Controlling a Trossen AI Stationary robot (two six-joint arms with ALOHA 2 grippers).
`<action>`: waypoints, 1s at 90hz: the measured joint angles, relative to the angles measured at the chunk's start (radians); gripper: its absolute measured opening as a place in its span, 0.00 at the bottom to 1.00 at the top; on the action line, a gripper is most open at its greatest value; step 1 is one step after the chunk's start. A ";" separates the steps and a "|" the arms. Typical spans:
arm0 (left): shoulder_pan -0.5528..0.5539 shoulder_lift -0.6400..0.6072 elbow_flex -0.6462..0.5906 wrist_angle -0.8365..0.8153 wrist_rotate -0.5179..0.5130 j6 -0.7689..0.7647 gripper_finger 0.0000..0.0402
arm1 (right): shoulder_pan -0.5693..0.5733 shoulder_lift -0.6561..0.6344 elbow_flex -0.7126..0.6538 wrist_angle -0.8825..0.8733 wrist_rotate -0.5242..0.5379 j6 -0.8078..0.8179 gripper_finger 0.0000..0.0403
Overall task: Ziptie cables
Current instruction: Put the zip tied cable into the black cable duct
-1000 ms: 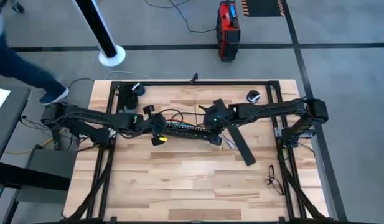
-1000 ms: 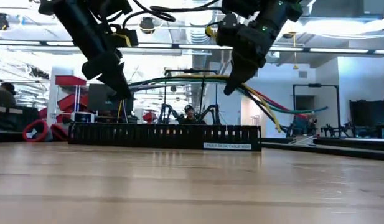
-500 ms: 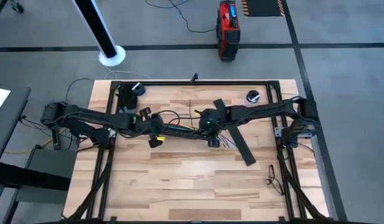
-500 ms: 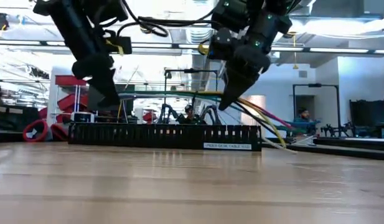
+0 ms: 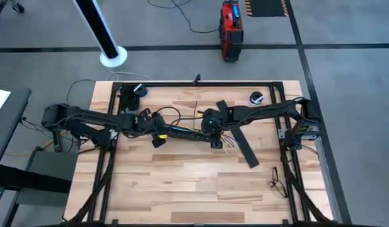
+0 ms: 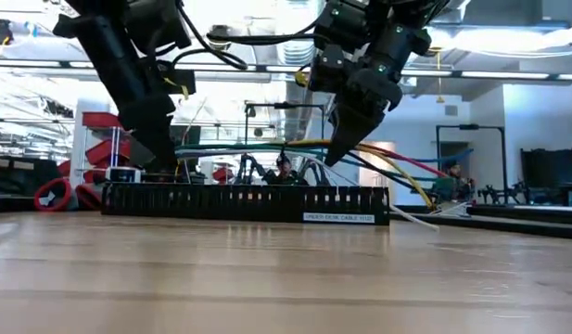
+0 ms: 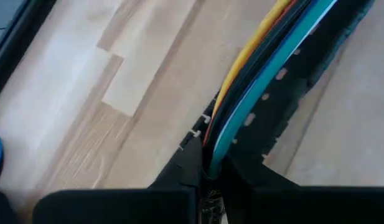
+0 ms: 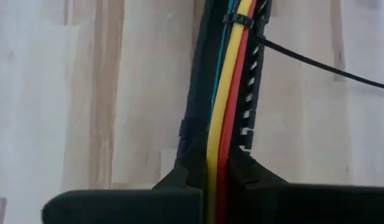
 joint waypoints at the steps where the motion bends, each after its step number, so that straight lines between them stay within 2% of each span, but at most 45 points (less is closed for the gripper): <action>1: 0.001 0.000 0.000 0.000 0.000 0.002 0.05 | 0.000 0.000 0.000 0.000 0.000 0.000 0.01; 46: 0.009 0.000 -0.043 -0.016 0.044 0.021 0.05 | 0.001 0.000 -0.002 0.003 -0.011 -0.007 0.01; 76: 0.071 0.000 -0.045 -0.053 0.056 0.025 0.05 | 0.002 -0.001 -0.003 -0.006 -0.027 0.013 0.02; 82: 0.071 0.000 -0.047 -0.068 0.052 0.025 0.10 | 0.002 -0.001 -0.005 -0.025 -0.028 0.022 0.04; 90: 0.075 0.002 -0.057 -0.129 0.019 0.024 0.23 | 0.004 -0.001 -0.012 -0.091 -0.038 0.025 0.09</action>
